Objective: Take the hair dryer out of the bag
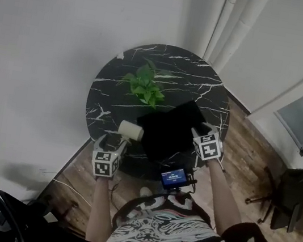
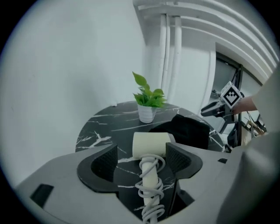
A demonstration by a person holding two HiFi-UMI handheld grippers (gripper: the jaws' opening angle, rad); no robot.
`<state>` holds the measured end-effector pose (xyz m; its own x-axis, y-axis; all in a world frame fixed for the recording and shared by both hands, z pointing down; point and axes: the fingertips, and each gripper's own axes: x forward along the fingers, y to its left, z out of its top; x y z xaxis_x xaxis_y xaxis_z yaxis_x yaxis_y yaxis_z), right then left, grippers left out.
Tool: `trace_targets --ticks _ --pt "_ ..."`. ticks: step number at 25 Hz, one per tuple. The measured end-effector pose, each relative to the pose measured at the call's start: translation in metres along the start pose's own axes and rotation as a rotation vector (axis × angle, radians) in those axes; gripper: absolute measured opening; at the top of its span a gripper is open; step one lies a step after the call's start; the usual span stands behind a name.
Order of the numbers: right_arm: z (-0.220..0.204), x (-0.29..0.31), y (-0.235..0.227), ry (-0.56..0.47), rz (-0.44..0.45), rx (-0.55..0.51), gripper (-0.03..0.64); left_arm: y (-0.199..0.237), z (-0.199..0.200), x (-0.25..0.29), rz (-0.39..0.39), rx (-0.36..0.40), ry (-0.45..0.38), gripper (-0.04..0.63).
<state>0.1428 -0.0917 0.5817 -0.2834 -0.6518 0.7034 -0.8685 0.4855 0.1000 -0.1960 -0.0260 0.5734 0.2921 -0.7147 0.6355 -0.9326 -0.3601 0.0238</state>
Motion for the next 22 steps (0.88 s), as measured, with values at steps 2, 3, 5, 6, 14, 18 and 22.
trace_targets --ticks 2,3,5,6,14,18,22 --pt "0.012 -0.014 0.012 -0.039 0.001 0.015 0.127 -0.001 0.012 -0.011 0.001 0.004 -0.051 0.334" --pt "0.019 -0.021 0.021 -0.063 0.007 0.023 0.128 -0.001 0.015 -0.017 0.004 0.003 -0.064 0.334" --pt "0.032 -0.035 0.040 -0.124 0.025 0.029 0.127 -0.002 0.018 -0.027 0.002 -0.009 -0.082 0.333" --pt "0.040 -0.043 0.049 -0.167 0.034 0.030 0.127 -0.003 0.019 -0.032 -0.001 -0.021 -0.095 0.326" --pt "0.079 -0.113 0.105 -0.418 0.050 0.100 0.029 -0.019 0.041 -0.090 0.032 -0.004 -0.287 0.038" --pt "0.081 -0.140 0.123 -0.460 0.029 0.110 0.025 -0.035 0.050 -0.115 0.025 0.062 -0.350 0.015" --pt "0.077 -0.163 0.138 -0.495 0.017 0.113 0.018 -0.046 0.055 -0.137 0.020 0.080 -0.405 0.014"
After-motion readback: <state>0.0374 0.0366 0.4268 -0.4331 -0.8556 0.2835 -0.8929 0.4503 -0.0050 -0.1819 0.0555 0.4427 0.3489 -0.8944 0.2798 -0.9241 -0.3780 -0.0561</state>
